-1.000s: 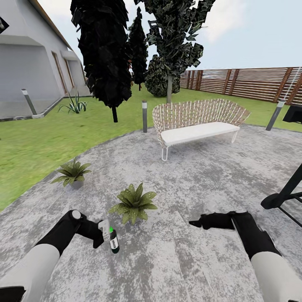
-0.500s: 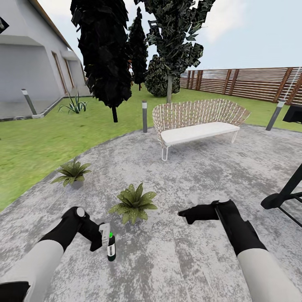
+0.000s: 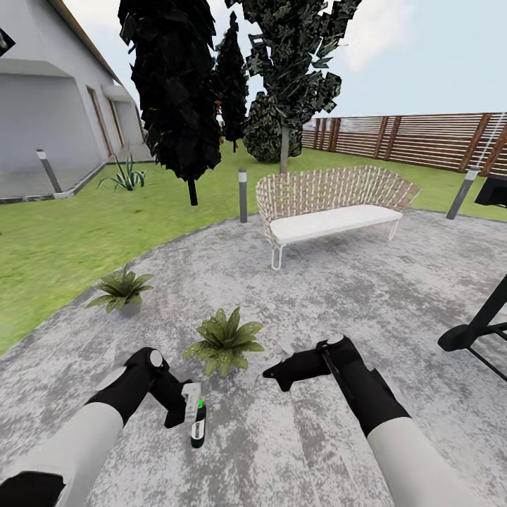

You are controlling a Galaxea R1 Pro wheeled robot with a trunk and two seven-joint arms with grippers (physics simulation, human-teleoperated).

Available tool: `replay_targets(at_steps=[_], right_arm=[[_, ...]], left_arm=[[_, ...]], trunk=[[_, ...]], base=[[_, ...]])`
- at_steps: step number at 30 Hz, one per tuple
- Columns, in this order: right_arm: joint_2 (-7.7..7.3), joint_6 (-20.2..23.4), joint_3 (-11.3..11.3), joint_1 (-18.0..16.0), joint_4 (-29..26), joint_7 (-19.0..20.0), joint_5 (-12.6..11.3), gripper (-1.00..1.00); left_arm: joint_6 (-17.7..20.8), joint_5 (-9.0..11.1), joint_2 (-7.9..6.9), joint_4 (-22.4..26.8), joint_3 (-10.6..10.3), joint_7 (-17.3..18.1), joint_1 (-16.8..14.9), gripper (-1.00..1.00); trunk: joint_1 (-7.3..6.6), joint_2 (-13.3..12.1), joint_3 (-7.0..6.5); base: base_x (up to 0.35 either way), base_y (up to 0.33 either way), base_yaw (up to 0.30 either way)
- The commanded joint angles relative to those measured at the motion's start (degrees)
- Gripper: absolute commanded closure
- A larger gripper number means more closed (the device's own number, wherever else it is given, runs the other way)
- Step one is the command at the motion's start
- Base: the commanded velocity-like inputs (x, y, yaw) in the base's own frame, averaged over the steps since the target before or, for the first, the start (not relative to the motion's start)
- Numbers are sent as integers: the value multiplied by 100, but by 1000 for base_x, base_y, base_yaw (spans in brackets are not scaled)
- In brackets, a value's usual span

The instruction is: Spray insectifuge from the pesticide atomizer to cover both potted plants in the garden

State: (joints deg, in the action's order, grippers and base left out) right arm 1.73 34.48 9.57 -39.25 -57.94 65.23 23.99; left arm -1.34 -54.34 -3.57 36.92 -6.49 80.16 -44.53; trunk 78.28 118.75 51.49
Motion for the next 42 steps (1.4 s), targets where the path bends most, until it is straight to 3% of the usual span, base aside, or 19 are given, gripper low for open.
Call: replay_targets(at_steps=[1,9,13,17,20,26,27,29,32,36,42], right_arm=[[11,41,7,-3,-7,34,36,100],[173,42,19,-3,-15,34,36,100],[188,43,19,-3,-15,34,36,100],[217,49,31,-3,-27,34,36,100],[221,49,161,-3,-32,34,36,100],[222,47,219,-3,-33,34,36,100],[222,47,220,-3,-33,34,36,100],[222,46,221,-3,-33,34,36,100],[222,49,221,-3,-33,34,36,100],[222,49,221,-3,-33,34,35,100],[222,47,229,-3,-33,34,35,100]], left_arm=[[-10,-7,51,8,-25,24,-3,100],[136,-7,537,171,-36,175,-3,100],[157,-11,679,239,-36,176,-3,100],[298,-14,714,477,-36,182,-3,100],[357,-12,721,626,-36,184,-3,100],[413,-15,834,666,-44,187,-10,100],[473,-15,850,667,-100,186,-11,100],[594,-15,862,667,-454,185,-11,100],[642,-15,866,674,-683,192,-13,100],[821,-15,870,668,-734,228,-289,100],[888,-15,918,674,-748,432,-358,100]], trunk=[[-1,2,5],[-1,2,5],[-1,2,5],[-1,2,5],[-1,2,5],[-1,2,5],[-1,2,5],[-1,2,5],[-1,2,5],[-1,2,5],[-1,2,5]], base=[[0,0,0],[0,0,0],[0,0,0],[0,0,0],[0,0,0],[0,0,0],[0,0,0],[0,0,0],[0,0,0],[0,0,0],[0,0,0]])
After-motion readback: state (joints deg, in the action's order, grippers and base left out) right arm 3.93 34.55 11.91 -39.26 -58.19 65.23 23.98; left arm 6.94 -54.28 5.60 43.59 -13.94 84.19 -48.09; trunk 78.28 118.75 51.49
